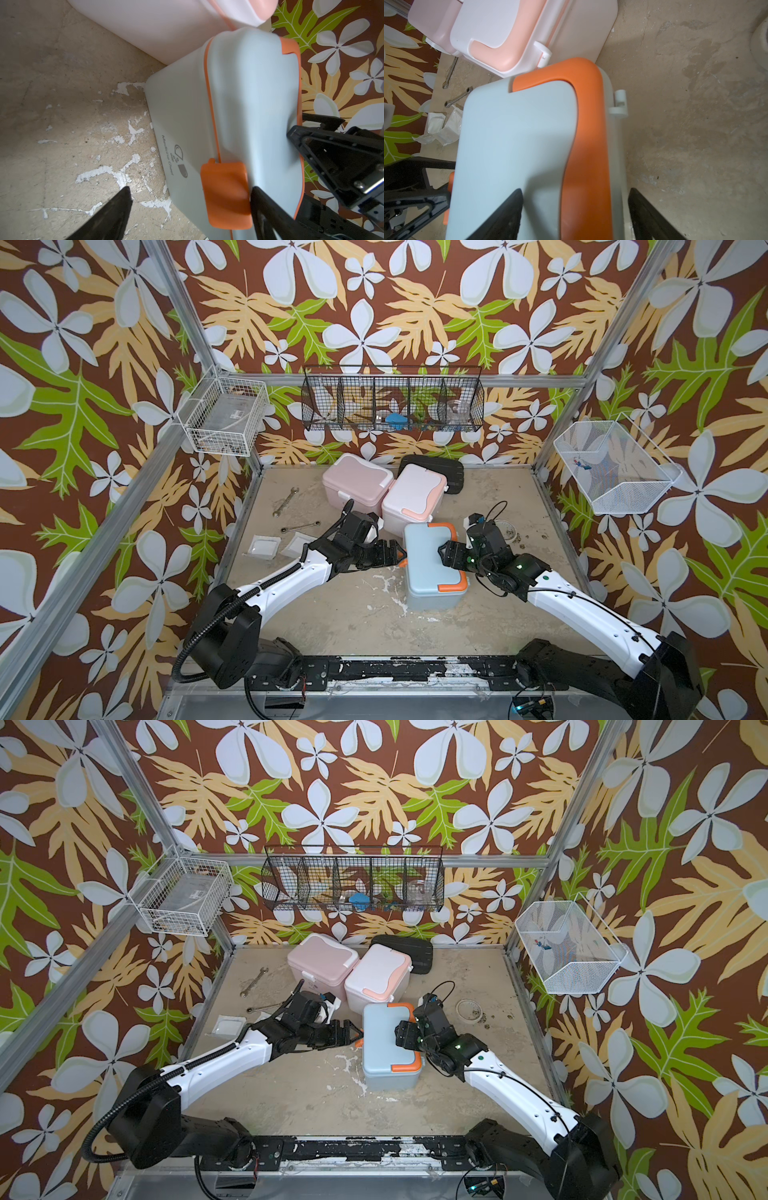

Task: Open first aid kits and take out gauze
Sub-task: Open the fastener of the first aid kit.

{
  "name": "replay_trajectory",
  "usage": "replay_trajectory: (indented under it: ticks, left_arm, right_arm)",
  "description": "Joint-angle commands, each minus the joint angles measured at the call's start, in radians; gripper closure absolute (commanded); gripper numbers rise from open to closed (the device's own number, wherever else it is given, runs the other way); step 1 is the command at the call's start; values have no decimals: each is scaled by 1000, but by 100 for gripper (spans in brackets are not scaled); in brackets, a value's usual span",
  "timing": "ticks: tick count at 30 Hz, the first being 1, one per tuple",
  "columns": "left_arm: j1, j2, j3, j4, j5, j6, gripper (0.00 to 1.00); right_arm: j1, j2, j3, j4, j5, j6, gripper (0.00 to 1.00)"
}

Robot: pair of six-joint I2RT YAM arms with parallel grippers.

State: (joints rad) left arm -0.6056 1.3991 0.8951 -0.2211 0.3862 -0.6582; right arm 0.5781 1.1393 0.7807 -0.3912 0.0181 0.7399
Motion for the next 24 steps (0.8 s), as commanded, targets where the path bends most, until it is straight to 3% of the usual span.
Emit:
replay_trajectory:
  ticks: [1, 9, 17, 24]
  left_arm:
    - [-2, -4, 1, -53, -48, 34, 12]
    - [1, -45, -40, -113, -150, 36, 17]
    - [1, -126, -1, -161, -152, 12, 19]
    - [-20, -131, 84, -81, 40, -65, 14]
  right_arm:
    - [2, 22, -23, -307, 28, -46, 21]
    - [2, 25, -21, -310, 42, -47, 21]
    - [2, 1, 15, -328, 35, -59, 21]
    - [1, -93, 39, -272, -40, -160, 20]
